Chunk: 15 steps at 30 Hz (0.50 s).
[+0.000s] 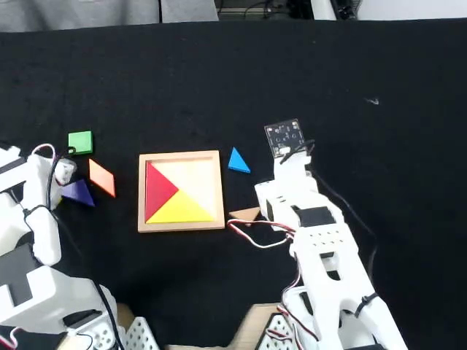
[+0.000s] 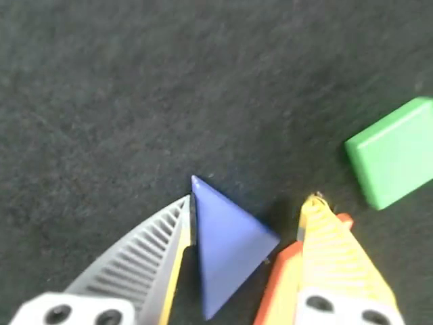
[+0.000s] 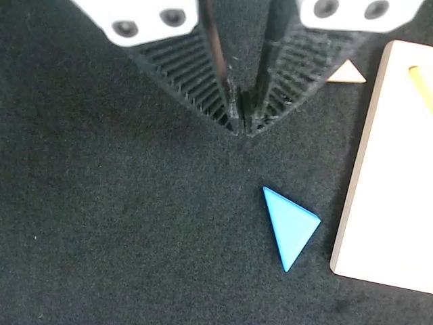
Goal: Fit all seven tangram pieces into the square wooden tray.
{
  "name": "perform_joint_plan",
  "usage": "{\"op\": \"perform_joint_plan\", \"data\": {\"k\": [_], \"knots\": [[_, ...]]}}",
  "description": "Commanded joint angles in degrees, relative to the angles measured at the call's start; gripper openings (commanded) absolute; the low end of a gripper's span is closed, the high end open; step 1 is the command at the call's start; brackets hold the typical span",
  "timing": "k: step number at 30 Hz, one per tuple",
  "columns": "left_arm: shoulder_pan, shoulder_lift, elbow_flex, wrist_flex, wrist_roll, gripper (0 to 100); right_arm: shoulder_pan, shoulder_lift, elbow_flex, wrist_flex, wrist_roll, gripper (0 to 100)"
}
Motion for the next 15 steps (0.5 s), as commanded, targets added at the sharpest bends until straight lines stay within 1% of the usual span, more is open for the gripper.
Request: {"op": "perform_joint_plan", "data": {"k": [1,4,6,8,10,12,13,15], "knots": [[0.0,-0.4,-5.1,-1.9,-1.0,26,0.5,-1.7,-0.4,-0.8,-0.7,1.5],[0.0,0.5,-7.5,-2.5,-3.3,26,0.5,-1.7,-0.4,-0.8,-0.7,1.5],[0.0,1.8,-8.7,-1.1,-3.8,26,0.5,-1.7,-0.4,-0.8,-0.7,1.5],[-0.1,2.2,-10.2,4.5,-3.9,26,0.5,-1.7,-0.5,-0.8,-0.7,1.5],[0.2,1.9,-12.2,13.0,-3.7,26,0.5,-1.7,-0.5,-0.8,-0.7,1.5],[1.5,1.6,-13.3,19.4,-3.7,26,0.5,-1.7,-0.5,-0.8,-0.7,1.5],[2.1,1.6,-13.1,20.3,-3.7,26,0.4,-1.7,-0.5,-0.8,-0.7,1.5],[3.3,2.4,-11.2,18.0,-2.5,26,-1.0,-1.7,-0.4,-0.8,-0.7,1.5]]}}
